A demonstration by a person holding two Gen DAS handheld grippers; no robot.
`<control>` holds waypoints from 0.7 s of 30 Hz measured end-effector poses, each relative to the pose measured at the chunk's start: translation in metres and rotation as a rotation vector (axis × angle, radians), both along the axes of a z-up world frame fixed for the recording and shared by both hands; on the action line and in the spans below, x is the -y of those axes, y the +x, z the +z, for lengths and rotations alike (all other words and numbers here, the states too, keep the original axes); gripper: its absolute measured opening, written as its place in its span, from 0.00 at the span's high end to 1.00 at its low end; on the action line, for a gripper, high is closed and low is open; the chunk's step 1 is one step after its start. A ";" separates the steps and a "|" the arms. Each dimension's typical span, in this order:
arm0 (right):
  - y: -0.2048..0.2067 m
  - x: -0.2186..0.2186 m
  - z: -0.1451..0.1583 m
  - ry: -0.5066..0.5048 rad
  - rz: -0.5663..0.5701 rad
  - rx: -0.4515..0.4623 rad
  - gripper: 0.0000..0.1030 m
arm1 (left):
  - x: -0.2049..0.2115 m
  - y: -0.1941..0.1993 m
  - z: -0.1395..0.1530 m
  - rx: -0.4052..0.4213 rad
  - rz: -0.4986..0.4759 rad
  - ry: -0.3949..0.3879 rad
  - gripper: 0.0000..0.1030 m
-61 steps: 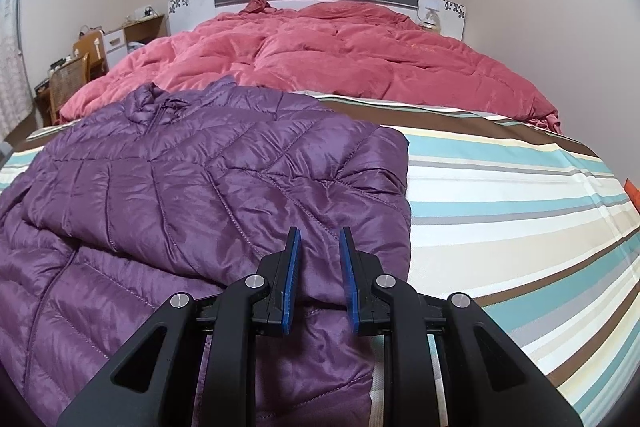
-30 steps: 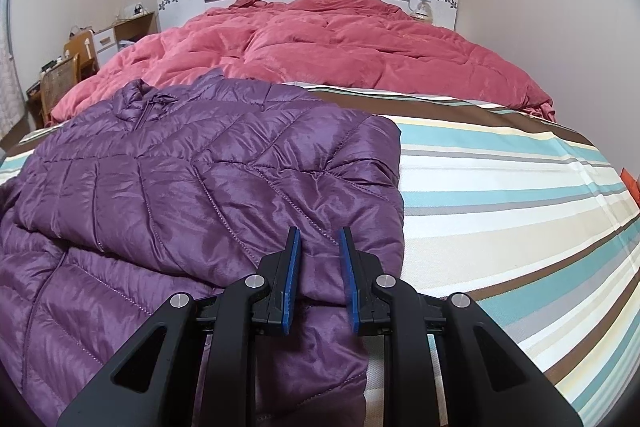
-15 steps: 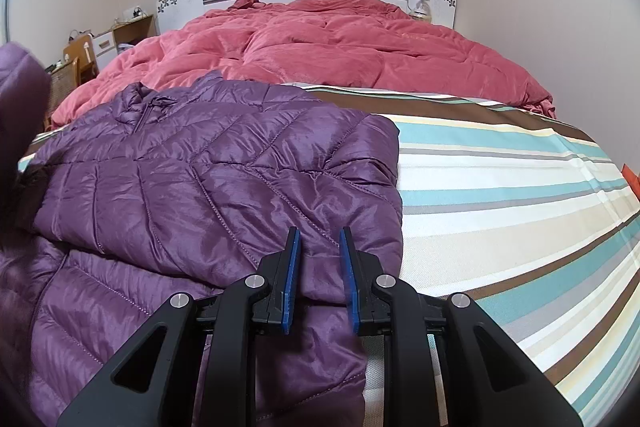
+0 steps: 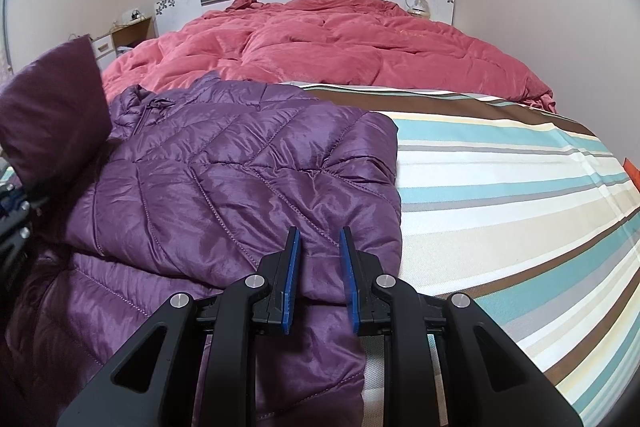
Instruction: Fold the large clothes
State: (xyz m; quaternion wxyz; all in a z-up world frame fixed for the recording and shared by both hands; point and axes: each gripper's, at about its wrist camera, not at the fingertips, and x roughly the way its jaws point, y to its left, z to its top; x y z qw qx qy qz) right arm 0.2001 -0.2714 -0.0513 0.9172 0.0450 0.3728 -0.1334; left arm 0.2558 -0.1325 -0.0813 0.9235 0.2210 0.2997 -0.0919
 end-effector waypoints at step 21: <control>0.000 0.000 -0.002 -0.002 -0.003 -0.004 0.81 | 0.029 -0.021 -0.003 -0.085 -0.173 -0.003 0.61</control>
